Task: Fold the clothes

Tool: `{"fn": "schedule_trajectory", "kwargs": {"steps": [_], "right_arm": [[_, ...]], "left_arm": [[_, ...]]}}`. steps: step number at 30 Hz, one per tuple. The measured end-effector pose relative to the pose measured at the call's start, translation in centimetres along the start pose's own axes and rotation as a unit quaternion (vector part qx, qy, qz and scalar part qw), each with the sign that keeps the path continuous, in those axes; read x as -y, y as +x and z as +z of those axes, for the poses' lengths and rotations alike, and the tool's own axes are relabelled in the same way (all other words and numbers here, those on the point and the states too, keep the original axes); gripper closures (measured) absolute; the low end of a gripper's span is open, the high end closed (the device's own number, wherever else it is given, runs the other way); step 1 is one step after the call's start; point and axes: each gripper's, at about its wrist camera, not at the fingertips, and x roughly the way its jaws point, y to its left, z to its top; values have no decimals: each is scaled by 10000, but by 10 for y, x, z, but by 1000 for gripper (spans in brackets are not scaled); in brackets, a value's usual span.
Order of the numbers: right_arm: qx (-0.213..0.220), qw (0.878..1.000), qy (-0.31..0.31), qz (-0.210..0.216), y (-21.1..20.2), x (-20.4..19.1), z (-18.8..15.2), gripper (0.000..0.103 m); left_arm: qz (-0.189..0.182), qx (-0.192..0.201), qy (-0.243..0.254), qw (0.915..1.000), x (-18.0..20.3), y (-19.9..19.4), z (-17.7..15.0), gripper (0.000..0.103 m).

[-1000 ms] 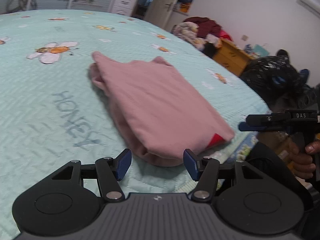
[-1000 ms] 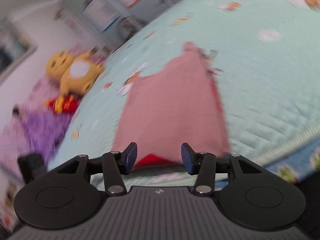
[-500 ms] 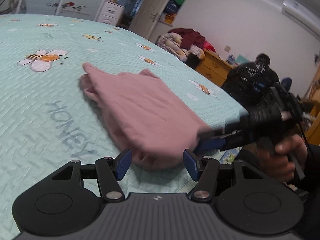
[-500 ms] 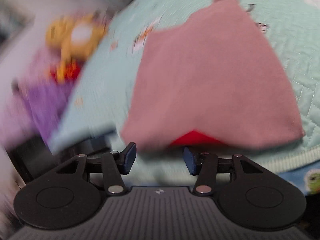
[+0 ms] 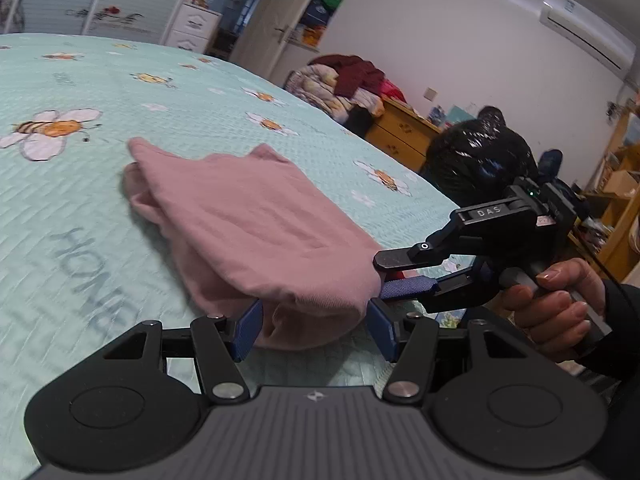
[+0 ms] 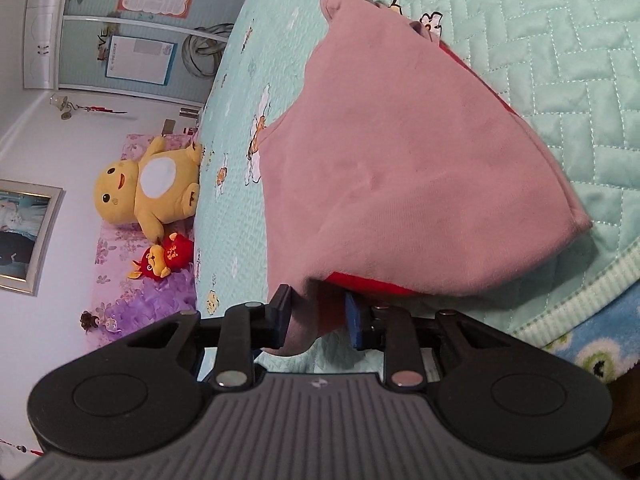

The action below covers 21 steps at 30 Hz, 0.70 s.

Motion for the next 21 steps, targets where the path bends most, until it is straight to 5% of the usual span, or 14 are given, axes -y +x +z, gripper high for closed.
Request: {"fn": "schedule_trajectory", "kwargs": {"steps": [10,21], "right_arm": [[-73,9992,390,31,0,0,12,71],[-241,9996,116,-104,-4,-2,18,65]], "left_arm": [[-762,-407,352,9956,9,22,-5,49],[-909,-239,497,9943,21,-31,-19,54]]}}
